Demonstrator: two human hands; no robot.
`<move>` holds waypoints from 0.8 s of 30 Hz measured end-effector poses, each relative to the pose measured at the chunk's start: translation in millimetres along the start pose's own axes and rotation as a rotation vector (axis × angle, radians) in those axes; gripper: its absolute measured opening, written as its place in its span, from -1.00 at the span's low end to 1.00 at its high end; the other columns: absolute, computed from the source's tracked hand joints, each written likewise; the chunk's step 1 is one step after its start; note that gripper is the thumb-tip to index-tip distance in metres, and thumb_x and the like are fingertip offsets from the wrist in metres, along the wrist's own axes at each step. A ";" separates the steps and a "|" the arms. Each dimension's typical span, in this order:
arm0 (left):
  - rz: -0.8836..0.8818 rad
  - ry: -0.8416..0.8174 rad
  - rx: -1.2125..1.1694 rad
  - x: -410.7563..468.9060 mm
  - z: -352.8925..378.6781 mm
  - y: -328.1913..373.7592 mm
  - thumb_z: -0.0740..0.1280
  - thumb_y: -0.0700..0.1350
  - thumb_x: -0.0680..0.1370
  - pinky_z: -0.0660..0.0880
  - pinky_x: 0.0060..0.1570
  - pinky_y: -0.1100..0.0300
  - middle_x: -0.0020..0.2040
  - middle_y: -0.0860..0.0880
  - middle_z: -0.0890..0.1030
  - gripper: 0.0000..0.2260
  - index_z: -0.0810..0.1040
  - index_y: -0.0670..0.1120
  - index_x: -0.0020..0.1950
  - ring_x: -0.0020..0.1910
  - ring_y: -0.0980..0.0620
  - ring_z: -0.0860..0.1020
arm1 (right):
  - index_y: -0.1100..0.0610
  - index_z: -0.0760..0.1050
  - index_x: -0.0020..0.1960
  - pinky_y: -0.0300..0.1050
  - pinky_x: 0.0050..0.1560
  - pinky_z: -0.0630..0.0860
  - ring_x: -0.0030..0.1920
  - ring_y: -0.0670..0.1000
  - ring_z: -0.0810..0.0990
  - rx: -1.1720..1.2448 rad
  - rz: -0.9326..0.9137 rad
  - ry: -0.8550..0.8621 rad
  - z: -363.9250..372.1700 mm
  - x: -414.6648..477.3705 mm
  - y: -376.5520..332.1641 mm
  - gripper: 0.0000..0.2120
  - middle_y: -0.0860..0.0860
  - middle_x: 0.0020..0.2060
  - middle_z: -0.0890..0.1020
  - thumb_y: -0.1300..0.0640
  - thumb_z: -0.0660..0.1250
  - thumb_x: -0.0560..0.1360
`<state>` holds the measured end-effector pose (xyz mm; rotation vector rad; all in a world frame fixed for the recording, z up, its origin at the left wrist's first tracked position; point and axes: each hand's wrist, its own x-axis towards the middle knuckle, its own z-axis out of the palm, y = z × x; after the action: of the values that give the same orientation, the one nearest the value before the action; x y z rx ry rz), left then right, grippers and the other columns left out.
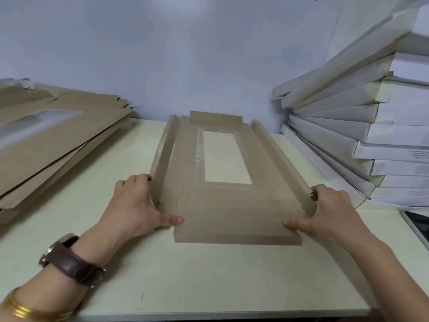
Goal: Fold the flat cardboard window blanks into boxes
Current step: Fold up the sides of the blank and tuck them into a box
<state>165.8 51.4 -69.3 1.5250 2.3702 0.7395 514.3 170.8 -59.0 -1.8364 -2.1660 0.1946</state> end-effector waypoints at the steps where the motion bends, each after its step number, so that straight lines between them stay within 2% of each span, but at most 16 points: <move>1: 0.020 0.012 -0.035 0.8 0.4 0.4 0.59 0.31 0.02 0.37 0.09 0.10 0.15 0.08 0.39 0.02 0.32 -0.05 0.36 0.22 -0.04 0.32 | 0.00 0.32 0.21 -0.09 -0.04 0.31 0.10 -0.04 0.24 0.032 -0.025 0.006 0.5 0.9 -0.1 -0.08 -0.10 0.05 0.46 -0.40 0.53 0.00; 4: 0.074 0.009 -0.144 2.6 2.1 1.2 0.66 0.15 0.05 0.40 0.10 0.06 0.16 0.11 0.42 -0.03 0.29 0.04 0.35 0.25 -0.02 0.37 | -0.10 0.33 0.19 -0.11 -0.05 0.29 0.09 -0.07 0.28 0.118 -0.115 0.003 2.5 2.9 -0.3 -0.18 -0.18 -0.02 0.43 -0.26 0.61 0.05; 7: 0.131 -0.033 -0.196 3.5 3.6 0.1 0.68 0.05 0.10 0.41 -0.01 0.11 0.19 0.10 0.48 -0.09 0.26 0.13 0.33 0.22 0.00 0.40 | -0.20 0.33 0.09 -0.13 -0.05 0.32 0.07 -0.03 0.40 0.158 -0.200 -0.027 3.5 4.2 0.1 -0.33 -0.19 -0.04 0.43 -0.16 0.63 0.12; 9: 0.150 -0.058 -0.226 3.9 3.8 0.7 0.68 0.00 0.14 0.43 -0.14 0.32 0.23 0.17 0.42 -0.07 0.22 0.10 0.36 0.09 0.13 0.47 | -0.23 0.34 0.09 -0.15 -0.05 0.33 0.04 -0.03 0.43 0.161 -0.233 -0.053 2.9 5.2 1.1 -0.37 -0.13 0.01 0.46 -0.12 0.63 0.17; 10: 0.142 -0.076 -0.247 3.7 3.0 1.8 0.67 -0.03 0.16 0.42 -0.26 0.45 0.22 0.21 0.38 -0.08 0.20 0.07 0.36 -0.03 0.24 0.51 | -0.23 0.35 0.10 -0.18 -0.07 0.33 0.03 -0.06 0.44 0.160 -0.243 -0.066 2.5 5.7 1.7 -0.39 -0.12 0.02 0.46 -0.11 0.62 0.19; 12: 0.139 -0.104 -0.244 4.4 1.6 3.0 0.67 -0.04 0.18 0.42 -0.38 0.47 0.19 0.22 0.36 -0.15 0.19 0.08 0.27 -0.21 0.32 0.53 | -0.24 0.38 0.11 -0.26 -0.11 0.33 -0.01 -0.17 0.44 0.161 -0.265 -0.091 2.2 6.2 3.4 -0.44 -0.14 0.01 0.47 -0.11 0.60 0.23; 14: 0.158 -0.123 -0.168 6.6 -0.5 2.5 0.65 0.04 0.19 0.41 -0.34 0.36 0.21 0.21 0.40 -0.25 0.25 0.12 0.20 -0.16 0.25 0.54 | -0.22 0.43 0.14 -0.28 -0.09 0.34 -0.02 -0.25 0.44 0.150 -0.285 -0.109 2.4 6.5 4.5 -0.47 -0.16 0.01 0.46 -0.11 0.58 0.26; 17: 0.168 -0.158 -0.043 9.0 -2.5 1.8 0.59 0.16 0.23 0.41 -0.07 0.17 0.13 0.12 0.52 -0.23 0.34 0.13 0.37 0.09 0.01 0.44 | -0.19 0.48 0.19 -0.27 0.00 0.38 0.01 -0.26 0.46 0.135 -0.291 -0.140 2.6 5.9 5.6 -0.52 -0.19 0.05 0.43 -0.11 0.54 0.32; 19: 0.175 -0.171 0.026 10.1 -2.3 3.7 0.55 0.18 0.27 0.35 0.12 0.16 0.23 0.10 0.44 -0.20 0.31 0.14 0.46 0.23 -0.01 0.31 | -0.20 0.49 0.22 -0.26 0.07 0.39 0.06 -0.24 0.45 0.121 -0.290 -0.167 2.7 5.0 6.4 -0.55 -0.21 0.08 0.38 -0.12 0.50 0.36; 21: 0.154 -0.204 0.087 11.2 -2.5 7.8 0.52 0.19 0.31 0.24 0.12 0.20 0.21 0.07 0.29 -0.21 0.27 0.18 0.48 0.17 0.04 0.16 | -0.24 0.47 0.24 -0.24 0.09 0.38 0.10 -0.22 0.41 0.089 -0.280 -0.200 2.7 4.4 7.0 -0.57 -0.18 0.10 0.35 -0.15 0.45 0.40; 24: 0.092 -0.288 0.174 13.3 -3.7 13.8 0.46 0.20 0.34 0.26 0.10 0.18 0.07 0.01 0.20 -0.24 0.22 0.25 0.48 0.10 0.03 0.11 | -0.28 0.42 0.28 -0.24 0.05 0.34 0.12 -0.14 0.35 0.046 -0.259 -0.243 1.2 4.3 6.5 -0.56 -0.12 0.07 0.34 -0.18 0.41 0.42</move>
<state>169.2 66.9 -57.8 1.6891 2.2087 0.3098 519.5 176.3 -61.4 -1.5564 -2.5137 0.4258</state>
